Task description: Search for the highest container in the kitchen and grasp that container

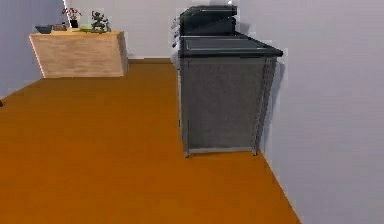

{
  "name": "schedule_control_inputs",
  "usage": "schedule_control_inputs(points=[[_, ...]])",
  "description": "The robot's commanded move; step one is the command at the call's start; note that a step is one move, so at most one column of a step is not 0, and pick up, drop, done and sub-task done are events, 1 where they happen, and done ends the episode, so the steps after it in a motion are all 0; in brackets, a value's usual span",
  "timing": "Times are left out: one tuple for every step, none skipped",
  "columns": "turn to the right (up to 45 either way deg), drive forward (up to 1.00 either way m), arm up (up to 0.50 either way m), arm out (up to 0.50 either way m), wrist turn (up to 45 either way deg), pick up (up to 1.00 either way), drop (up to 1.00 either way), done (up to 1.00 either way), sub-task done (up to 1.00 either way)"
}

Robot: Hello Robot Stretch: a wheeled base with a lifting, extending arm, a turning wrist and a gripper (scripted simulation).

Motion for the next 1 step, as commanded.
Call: schedule_control_inputs(points=[[-24.0,0.00,0.00,0.00,0.0,0.00,0.00,0.00,0.00]])
